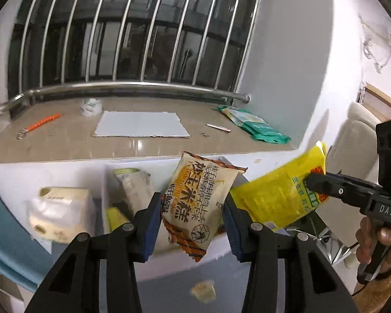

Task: Organize snacks
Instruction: 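Carry both packs over the white box and open both grippers, then move both tools back toward the two yellow jelly cups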

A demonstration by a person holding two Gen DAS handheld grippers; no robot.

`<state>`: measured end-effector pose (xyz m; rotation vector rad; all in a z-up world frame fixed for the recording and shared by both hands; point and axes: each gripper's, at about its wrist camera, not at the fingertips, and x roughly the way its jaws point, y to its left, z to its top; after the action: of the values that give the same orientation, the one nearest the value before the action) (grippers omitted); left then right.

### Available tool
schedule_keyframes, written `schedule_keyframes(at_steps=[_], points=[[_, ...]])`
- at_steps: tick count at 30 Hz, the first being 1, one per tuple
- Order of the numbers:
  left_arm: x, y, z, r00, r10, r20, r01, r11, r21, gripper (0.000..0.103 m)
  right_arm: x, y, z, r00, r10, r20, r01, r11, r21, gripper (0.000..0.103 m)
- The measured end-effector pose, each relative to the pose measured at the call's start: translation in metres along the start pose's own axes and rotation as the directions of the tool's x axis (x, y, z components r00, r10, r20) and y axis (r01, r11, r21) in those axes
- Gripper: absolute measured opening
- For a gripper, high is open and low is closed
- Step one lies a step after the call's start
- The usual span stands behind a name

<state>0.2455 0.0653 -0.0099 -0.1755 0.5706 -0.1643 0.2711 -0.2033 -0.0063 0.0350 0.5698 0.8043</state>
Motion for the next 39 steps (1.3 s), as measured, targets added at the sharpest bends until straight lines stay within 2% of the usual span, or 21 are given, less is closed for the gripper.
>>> schedule_keyframes(at_steps=[6, 8, 9, 10, 11, 12, 14, 17, 19, 22, 28, 35, 39], points=[[0.068, 0.014, 0.016, 0.995, 0.056, -0.086, -0.055, 0.998, 0.019, 0.05, 0.06, -0.029, 0.05, 0.996, -0.053, -0.067, 0.057, 0.997, 0.059, 0.027], [0.08, 0.016, 0.016, 0.989, 0.087, -0.12, -0.086, 0.996, 0.014, 0.064, 0.078, -0.043, 0.062, 0.995, -0.067, -0.078, 0.074, 0.994, 0.084, 0.027], [0.086, 0.017, 0.016, 0.985, 0.111, -0.131, -0.11, 0.994, 0.018, 0.09, 0.083, -0.047, 0.065, 0.995, -0.068, -0.074, 0.075, 0.993, 0.094, 0.033], [0.09, 0.018, 0.015, 0.983, 0.122, -0.137, -0.121, 0.993, 0.02, 0.103, 0.09, -0.053, 0.069, 0.995, -0.061, -0.078, 0.07, 0.991, 0.112, 0.045], [0.091, 0.02, 0.013, 0.982, 0.131, -0.139, -0.13, 0.991, 0.019, 0.103, 0.096, -0.057, 0.071, 0.994, -0.065, -0.093, 0.077, 0.989, 0.13, 0.092], [0.094, 0.021, 0.012, 0.977, 0.147, -0.155, -0.146, 0.989, 0.02, 0.103, 0.099, -0.061, 0.07, 0.992, -0.079, -0.101, 0.094, 0.983, 0.155, 0.102], [0.091, 0.021, 0.008, 0.977, 0.15, -0.149, -0.148, 0.989, 0.027, 0.103, 0.1, -0.062, 0.069, 0.992, -0.081, -0.094, 0.095, 0.984, 0.154, 0.103], [0.086, 0.021, 0.003, 0.979, 0.144, -0.144, -0.141, 0.99, 0.028, 0.103, 0.093, -0.053, 0.062, 0.989, -0.133, -0.068, 0.138, 0.987, 0.087, 0.103], [0.077, 0.02, 0.001, 0.982, 0.138, -0.132, -0.136, 0.99, 0.021, 0.103, 0.087, -0.051, 0.06, 0.99, -0.126, -0.058, 0.13, 0.988, 0.078, 0.103], [0.061, 0.015, -0.001, 0.985, 0.124, -0.119, -0.122, 0.992, 0.026, 0.103, 0.071, -0.044, 0.054, 0.992, -0.119, -0.041, 0.121, 0.99, 0.073, 0.103], [0.012, -0.01, -0.012, 0.993, 0.095, -0.066, -0.091, 0.994, 0.062, 0.103, 0.028, -0.021, 0.032, 0.99, -0.142, 0.005, 0.142, 0.99, -0.012, 0.103], [-0.049, -0.039, -0.064, 0.999, 0.032, -0.036, -0.03, 0.997, 0.066, 0.103, -0.021, -0.001, -0.024, 0.989, -0.142, 0.04, 0.144, 0.989, -0.044, 0.103], [-0.07, -0.046, -0.115, 0.998, 0.016, -0.056, -0.014, 0.999, 0.03, 0.103, -0.035, 0.002, -0.081, 0.987, -0.16, 0.0, 0.16, 0.987, -0.026, 0.103]])
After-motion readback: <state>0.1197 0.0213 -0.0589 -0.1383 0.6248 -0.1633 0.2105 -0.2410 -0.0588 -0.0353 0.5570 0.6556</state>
